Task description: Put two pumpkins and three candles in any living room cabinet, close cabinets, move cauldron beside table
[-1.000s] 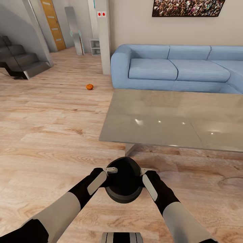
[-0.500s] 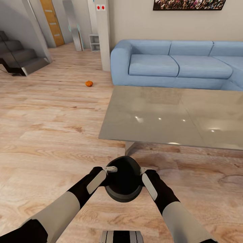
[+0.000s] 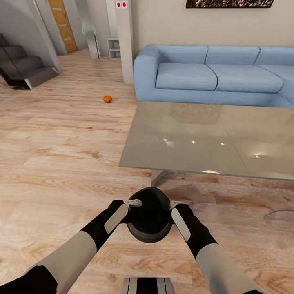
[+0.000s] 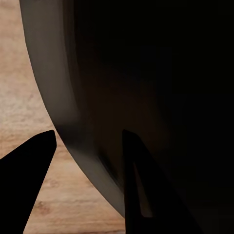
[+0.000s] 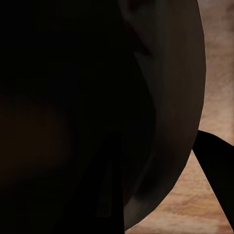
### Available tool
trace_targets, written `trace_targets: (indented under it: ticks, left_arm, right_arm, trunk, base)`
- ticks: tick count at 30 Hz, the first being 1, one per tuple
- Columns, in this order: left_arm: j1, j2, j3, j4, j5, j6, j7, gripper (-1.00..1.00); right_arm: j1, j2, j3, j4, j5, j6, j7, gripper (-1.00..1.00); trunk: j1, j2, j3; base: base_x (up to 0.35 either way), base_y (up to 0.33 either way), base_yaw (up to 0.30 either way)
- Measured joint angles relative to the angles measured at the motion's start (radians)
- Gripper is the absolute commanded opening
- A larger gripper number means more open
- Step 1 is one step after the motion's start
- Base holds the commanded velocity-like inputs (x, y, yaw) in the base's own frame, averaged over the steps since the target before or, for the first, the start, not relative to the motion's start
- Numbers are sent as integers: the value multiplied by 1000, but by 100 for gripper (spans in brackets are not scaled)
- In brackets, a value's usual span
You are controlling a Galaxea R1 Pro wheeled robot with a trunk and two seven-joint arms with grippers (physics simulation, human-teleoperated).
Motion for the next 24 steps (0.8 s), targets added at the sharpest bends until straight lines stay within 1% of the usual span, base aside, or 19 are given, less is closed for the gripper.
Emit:
trace_targets:
  ticks: [9,10,11,12,13,24]
  left_arm:
    - [0,0,2,0,-3,1,-3,-100]
    - [0,0,2,0,-3,1,-3,-100]
    - [-4,12,-19,-23,11,8,0,100]
    - [-3,1,-41,32,42,-14,-2,100]
    - [0,1,-42,42,35,-8,0,100]
    - [0,1,-41,40,37,-8,0,100]
  right_arm:
    - [0,1,0,0,0,0,-2,-100]
    - [0,1,-1,0,1,0,-1,100]
    - [0,-5,5,43,4,-24,56,100]
    - [0,-5,5,47,-9,-28,59,100]
    - [0,-6,6,47,-10,-28,59,100]
    - [0,-7,4,47,-9,-28,58,100]
  trunk:
    - [0,0,0]
    - [0,0,0]
    - [9,0,0]
    - [10,0,0]
    - [11,0,0]
    - [10,0,0]
  base:
    - [0,0,0]
    - [0,0,0]
    - [0,0,0]
    - [0,0,0]
    - [0,0,0]
    - [0,0,0]
